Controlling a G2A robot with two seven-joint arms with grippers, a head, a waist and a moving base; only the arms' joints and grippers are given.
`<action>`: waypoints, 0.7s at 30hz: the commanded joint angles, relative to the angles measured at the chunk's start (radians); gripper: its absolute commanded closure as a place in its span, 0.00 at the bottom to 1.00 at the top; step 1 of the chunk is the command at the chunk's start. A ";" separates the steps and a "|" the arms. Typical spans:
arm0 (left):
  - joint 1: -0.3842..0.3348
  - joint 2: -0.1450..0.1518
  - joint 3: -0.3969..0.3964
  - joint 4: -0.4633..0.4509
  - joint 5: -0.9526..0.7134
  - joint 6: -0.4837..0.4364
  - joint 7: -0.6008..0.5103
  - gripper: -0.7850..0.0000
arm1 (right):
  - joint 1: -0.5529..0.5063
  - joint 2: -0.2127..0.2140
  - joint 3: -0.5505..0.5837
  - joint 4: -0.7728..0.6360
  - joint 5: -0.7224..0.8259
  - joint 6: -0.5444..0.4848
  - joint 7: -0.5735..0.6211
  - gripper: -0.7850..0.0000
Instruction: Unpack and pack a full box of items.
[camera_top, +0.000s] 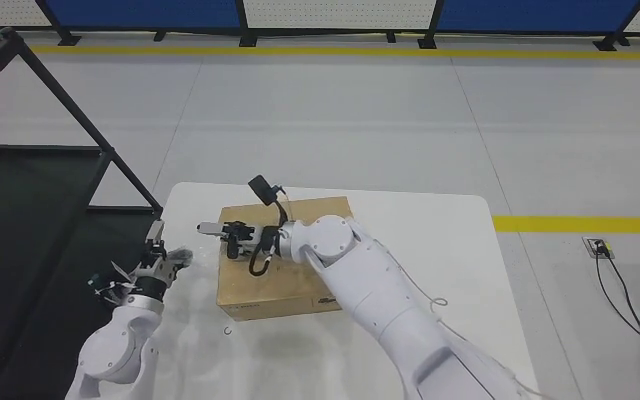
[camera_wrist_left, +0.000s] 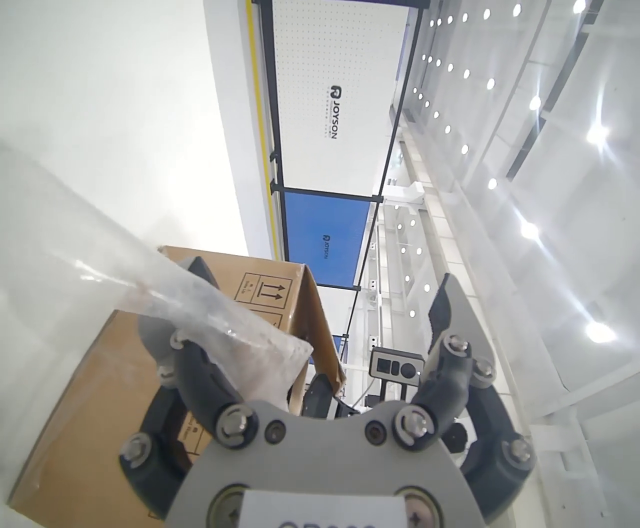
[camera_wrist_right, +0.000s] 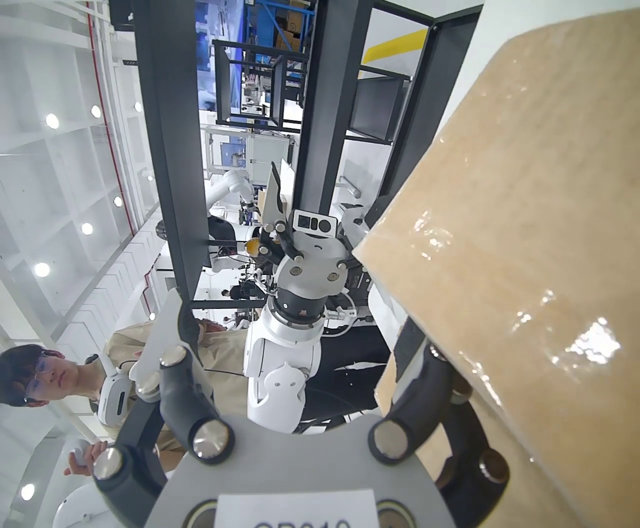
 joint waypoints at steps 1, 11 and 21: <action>0.015 0.000 -0.002 -0.023 0.005 -0.004 0.007 0.00 | 0.001 0.007 0.007 -0.007 -0.002 -0.015 0.008 0.00; 0.043 -0.001 -0.014 -0.076 0.004 -0.012 0.043 0.00 | -0.008 0.061 0.083 -0.058 0.062 -0.054 0.189 0.00; 0.052 -0.001 -0.024 -0.095 0.004 -0.009 0.063 0.00 | -0.045 0.153 0.209 -0.159 0.121 -0.067 0.320 0.00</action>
